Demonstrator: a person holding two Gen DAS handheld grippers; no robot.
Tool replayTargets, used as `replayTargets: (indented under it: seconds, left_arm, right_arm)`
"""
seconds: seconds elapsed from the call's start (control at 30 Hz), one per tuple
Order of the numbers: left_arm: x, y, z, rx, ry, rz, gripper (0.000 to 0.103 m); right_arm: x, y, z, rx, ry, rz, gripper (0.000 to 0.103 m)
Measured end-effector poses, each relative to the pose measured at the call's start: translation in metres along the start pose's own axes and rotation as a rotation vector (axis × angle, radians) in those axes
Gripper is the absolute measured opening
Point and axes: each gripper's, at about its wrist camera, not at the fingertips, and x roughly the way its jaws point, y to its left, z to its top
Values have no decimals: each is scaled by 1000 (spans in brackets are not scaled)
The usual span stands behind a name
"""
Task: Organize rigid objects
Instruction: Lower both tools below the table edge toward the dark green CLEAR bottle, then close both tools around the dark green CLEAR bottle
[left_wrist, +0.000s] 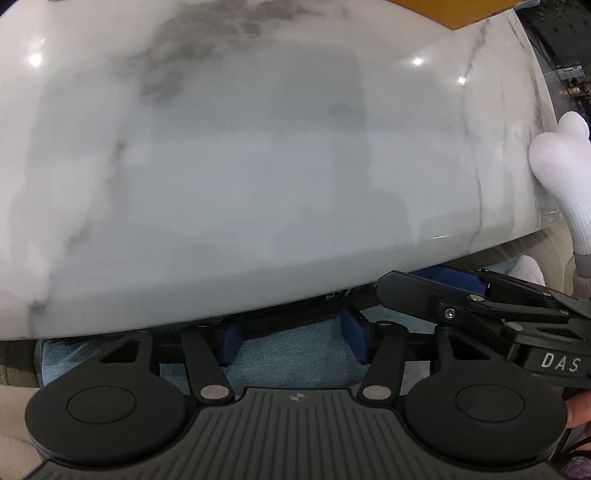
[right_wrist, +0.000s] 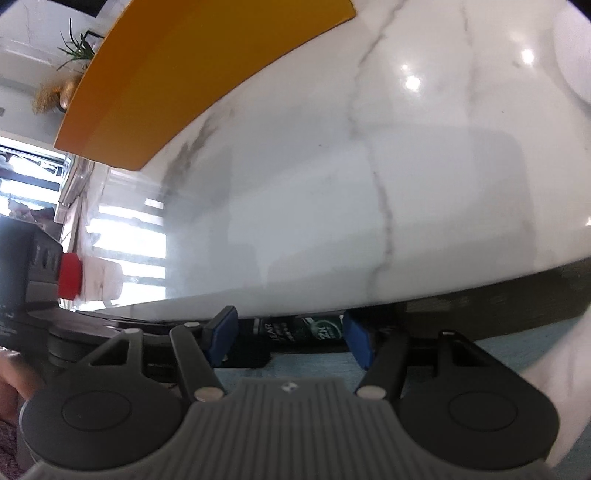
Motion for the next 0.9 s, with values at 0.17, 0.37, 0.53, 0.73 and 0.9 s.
replayTargets:
  seconds: [0.17, 0.37, 0.53, 0.73, 0.9]
  left_arm:
    - [1, -25, 2, -6, 12, 4, 65]
    - [0, -49, 3, -86, -10, 4, 67]
    - [5, -45, 1, -126, -12, -25, 73]
    - [8, -49, -7, -58, -13, -19, 73]
    - [-2, -55, -13, -20, -36, -20, 73]
  right_arm:
    - [1, 6, -1, -57, -17, -88, 82]
    - [13, -22, 9, -1, 7, 38, 94]
    - [15, -33, 14, 53, 18, 84, 94]
    - [6, -22, 11, 15, 21, 51, 90]
    - [-8, -13, 10, 4, 18, 41, 90]
